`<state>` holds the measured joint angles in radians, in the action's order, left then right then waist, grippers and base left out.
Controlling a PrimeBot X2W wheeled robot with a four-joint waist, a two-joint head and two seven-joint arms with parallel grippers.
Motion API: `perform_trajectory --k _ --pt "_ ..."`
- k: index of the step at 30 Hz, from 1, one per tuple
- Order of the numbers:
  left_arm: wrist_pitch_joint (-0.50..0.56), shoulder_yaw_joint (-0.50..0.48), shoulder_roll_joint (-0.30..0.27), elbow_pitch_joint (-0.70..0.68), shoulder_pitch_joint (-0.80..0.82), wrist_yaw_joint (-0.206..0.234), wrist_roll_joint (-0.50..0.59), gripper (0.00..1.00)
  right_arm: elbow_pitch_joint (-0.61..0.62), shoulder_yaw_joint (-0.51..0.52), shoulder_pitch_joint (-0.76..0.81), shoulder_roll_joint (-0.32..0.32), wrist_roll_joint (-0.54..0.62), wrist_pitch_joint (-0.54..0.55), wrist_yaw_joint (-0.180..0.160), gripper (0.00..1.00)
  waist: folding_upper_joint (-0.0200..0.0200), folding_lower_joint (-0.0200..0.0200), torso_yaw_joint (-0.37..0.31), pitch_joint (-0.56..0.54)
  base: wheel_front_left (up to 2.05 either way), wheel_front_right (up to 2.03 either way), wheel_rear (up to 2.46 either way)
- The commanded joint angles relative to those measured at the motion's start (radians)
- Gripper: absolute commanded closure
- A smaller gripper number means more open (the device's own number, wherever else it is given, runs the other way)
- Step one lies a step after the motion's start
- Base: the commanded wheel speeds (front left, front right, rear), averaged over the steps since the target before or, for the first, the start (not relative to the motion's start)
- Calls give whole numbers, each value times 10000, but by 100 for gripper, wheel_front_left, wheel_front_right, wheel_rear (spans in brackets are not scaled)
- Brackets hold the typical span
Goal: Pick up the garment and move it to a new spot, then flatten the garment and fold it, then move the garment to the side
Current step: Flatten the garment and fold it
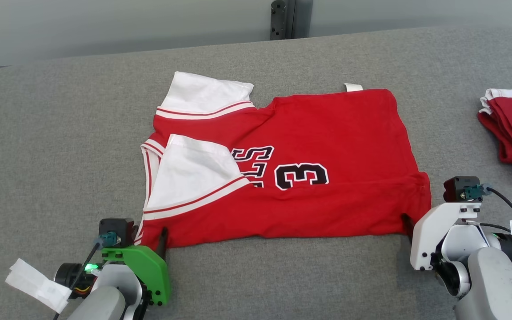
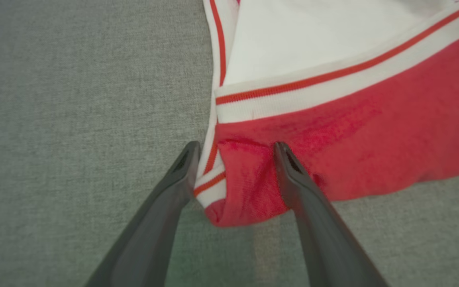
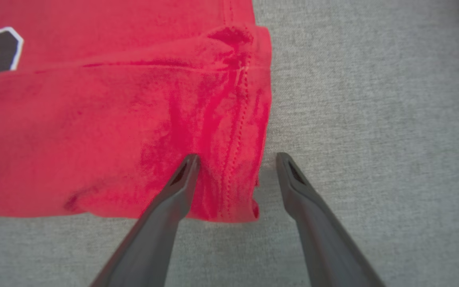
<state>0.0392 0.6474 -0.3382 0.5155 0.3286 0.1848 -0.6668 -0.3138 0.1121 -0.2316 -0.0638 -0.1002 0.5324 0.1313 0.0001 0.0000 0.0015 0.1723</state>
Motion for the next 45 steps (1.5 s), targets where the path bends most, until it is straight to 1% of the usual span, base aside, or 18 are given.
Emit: perform_trajectory --k 1,2,3,4,9,15,19,24,31,33,34,35,36,41,44,45 --pt "174 68 43 72 -7 -7 -42 100 -136 -66 -84 18 1 111 -13 5 -1 0 40 51 0 0 0" --pt "269 90 75 58 -23 -54 -104 100 -191 -85 -113 26 -40 146 -13 54 -1 0 52 64 0 0 0" --pt "330 116 89 34 -35 -89 -135 100 -208 -89 -135 35 -94 79 -13 91 -1 0 64 68 0 0 0" --pt "381 124 98 14 -58 -103 -192 100 -224 -52 -139 44 -100 5 -13 100 -1 0 76 56 0 0 0" --pt "447 159 78 -148 -458 -116 -351 100 -225 112 74 33 -85 -283 -16 100 -1 0 106 -245 0 0 0" --pt "206 114 -125 -733 -961 40 -426 100 307 300 467 39 -170 -520 -16 100 -1 0 99 -817 0 0 0" --pt "303 208 -304 -1224 -1452 222 -431 100 900 403 998 14 -223 -241 -16 100 -1 0 109 -1190 0 0 0" --pt "532 260 -530 -1748 -2015 471 -510 100 1449 597 1714 37 -245 135 -16 100 -1 0 76 -1373 0 0 0" --pt "820 357 -747 -2285 -2573 812 -596 100 1341 708 2141 78 -148 197 -17 100 -1 0 86 -1386 0 0 0" --pt "852 400 -753 -2378 -2680 829 -622 100 1259 724 2195 87 -177 176 -16 100 -1 0 113 -1403 0 0 0" --pt "780 393 -782 -2419 -2693 876 -531 95 1224 728 2223 92 -165 165 -16 69 -1 0 128 -1411 0 0 0" --pt "670 367 -797 -2465 -2696 929 -442 38 1205 747 2227 96 -133 117 -16 0 -1 0 146 -1417 0 0 0" --pt "622 345 -781 -2469 -2710 954 -419 0 1195 806 2220 90 -89 65 -16 0 -1 0 165 -1432 0 0 0" --pt "493 234 -772 -2426 -2616 1016 -528 0 1248 798 2118 114 -319 0 -13 0 -1 0 191 -1548 0 0 0" --pt "386 -19 -929 -2580 -2492 1100 -621 0 1532 1001 2018 108 -317 55 -13 0 -1 0 189 -1589 0 0 0" --pt "371 -56 -1065 -2638 -2396 1106 -493 0 1661 1016 1934 71 -350 123 -11 0 -1 0 177 -1585 0 0 0"
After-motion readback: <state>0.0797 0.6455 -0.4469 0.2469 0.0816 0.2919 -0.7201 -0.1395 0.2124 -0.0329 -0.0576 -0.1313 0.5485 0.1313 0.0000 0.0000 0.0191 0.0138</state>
